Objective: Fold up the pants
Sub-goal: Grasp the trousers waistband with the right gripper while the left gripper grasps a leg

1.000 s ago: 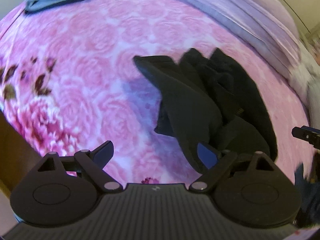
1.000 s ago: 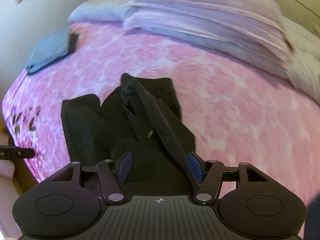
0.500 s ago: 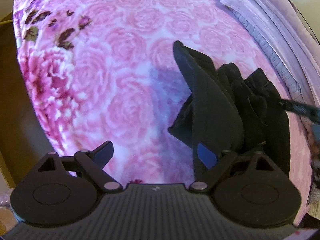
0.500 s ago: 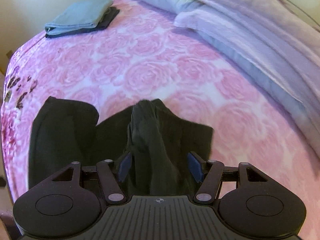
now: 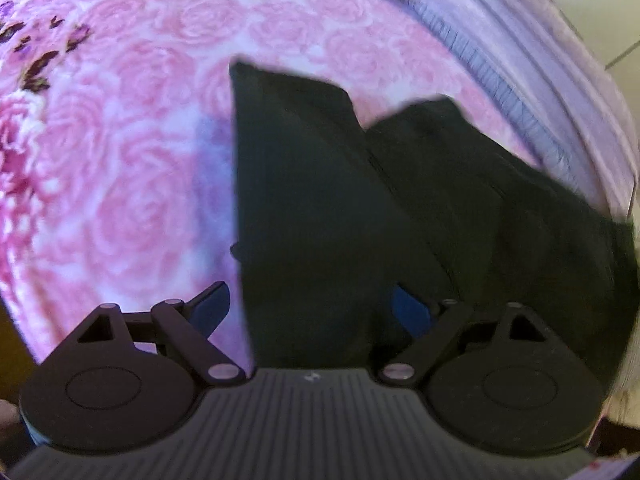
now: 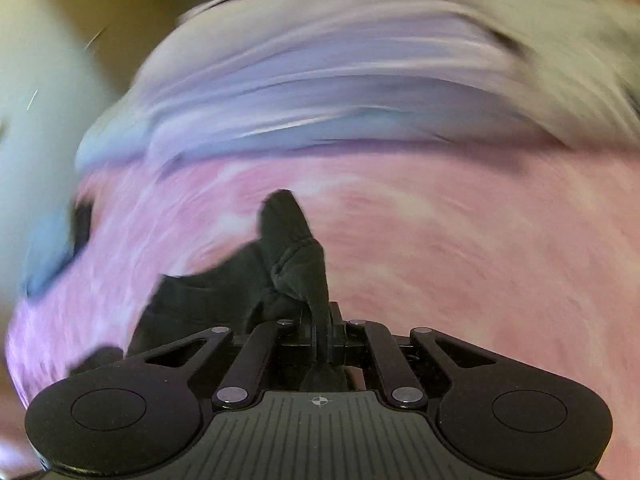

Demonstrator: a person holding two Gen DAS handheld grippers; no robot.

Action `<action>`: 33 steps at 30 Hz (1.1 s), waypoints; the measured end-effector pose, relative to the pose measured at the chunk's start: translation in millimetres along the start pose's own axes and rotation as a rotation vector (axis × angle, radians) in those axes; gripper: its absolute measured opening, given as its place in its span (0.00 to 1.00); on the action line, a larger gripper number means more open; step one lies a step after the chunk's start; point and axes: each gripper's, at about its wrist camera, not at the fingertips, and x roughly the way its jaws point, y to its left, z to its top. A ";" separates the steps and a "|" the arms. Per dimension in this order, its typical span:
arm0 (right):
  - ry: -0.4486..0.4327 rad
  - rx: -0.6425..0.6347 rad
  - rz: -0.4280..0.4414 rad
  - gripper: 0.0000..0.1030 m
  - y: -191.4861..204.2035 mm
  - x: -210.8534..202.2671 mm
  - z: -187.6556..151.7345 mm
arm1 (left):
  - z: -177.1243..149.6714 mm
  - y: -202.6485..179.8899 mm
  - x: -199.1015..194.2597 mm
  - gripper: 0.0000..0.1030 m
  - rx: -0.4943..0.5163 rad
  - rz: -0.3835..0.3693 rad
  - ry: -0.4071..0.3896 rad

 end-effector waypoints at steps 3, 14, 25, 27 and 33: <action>0.011 0.102 -0.034 0.00 -41.1 -32.2 -26.6 | 7.8 -0.5 13.3 0.70 -0.026 0.016 -0.008; 0.042 0.286 -0.157 0.01 -55.9 -64.1 -84.8 | 25.3 31.7 47.4 0.65 -0.059 -0.105 0.097; -0.011 0.468 -0.095 0.01 14.4 -81.1 -78.2 | 101.1 7.2 85.7 0.11 0.101 -0.224 0.244; -0.066 0.481 -0.041 0.00 43.2 -86.9 -48.2 | 132.9 -7.7 93.2 0.10 0.147 -0.228 0.244; -0.510 0.501 0.172 0.00 128.4 -153.9 36.7 | 269.4 -76.6 62.8 0.08 0.280 -0.302 -0.035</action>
